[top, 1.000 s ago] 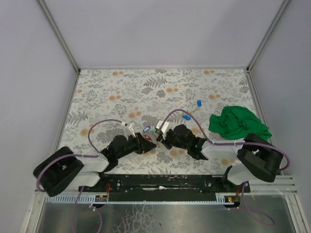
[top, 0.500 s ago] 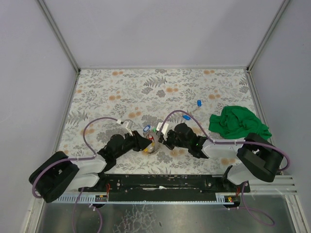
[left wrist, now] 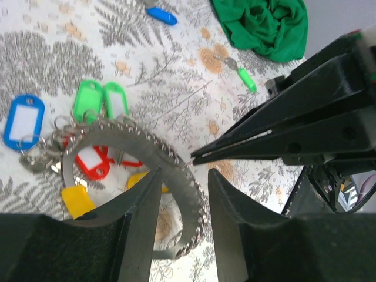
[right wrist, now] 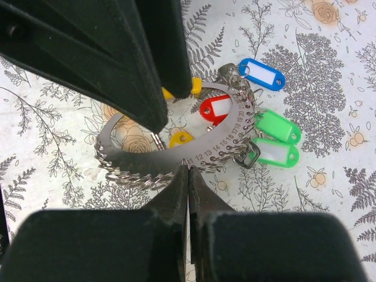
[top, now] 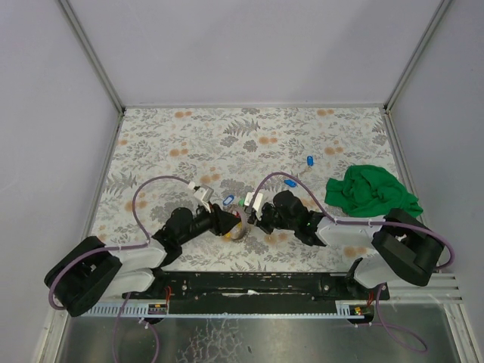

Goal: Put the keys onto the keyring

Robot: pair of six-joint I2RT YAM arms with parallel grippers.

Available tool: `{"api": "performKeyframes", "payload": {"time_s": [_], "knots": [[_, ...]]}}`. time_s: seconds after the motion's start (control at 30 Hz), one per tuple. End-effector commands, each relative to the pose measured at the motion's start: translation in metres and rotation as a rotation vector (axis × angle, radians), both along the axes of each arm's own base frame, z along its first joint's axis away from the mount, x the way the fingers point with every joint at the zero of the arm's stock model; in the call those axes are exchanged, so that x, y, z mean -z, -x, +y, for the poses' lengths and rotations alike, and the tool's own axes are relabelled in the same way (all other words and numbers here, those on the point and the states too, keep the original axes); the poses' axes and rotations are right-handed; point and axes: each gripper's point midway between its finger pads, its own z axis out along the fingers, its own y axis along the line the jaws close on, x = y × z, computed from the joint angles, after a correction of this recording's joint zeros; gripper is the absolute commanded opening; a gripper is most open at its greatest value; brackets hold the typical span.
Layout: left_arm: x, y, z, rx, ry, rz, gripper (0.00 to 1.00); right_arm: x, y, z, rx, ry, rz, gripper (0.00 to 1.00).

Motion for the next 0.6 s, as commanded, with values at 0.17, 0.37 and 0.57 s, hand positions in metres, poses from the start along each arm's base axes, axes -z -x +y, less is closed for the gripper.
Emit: {"api": "performKeyframes", "payload": {"time_s": [0.17,0.37,0.57], "knots": [[-0.045,-0.025,-0.002,-0.003,-0.089,-0.203,0.5,-0.034,0.001,0.009,-0.056,-0.091,-0.046,0.0],[-0.059,-0.031,-0.004,0.024,-0.174,-0.216,0.62,-0.039,0.005,0.007,-0.065,-0.105,-0.057,0.0],[-0.068,-0.034,0.001,0.009,-0.158,-0.369,0.63,-0.039,0.006,0.007,-0.079,-0.104,-0.06,0.0]]}}
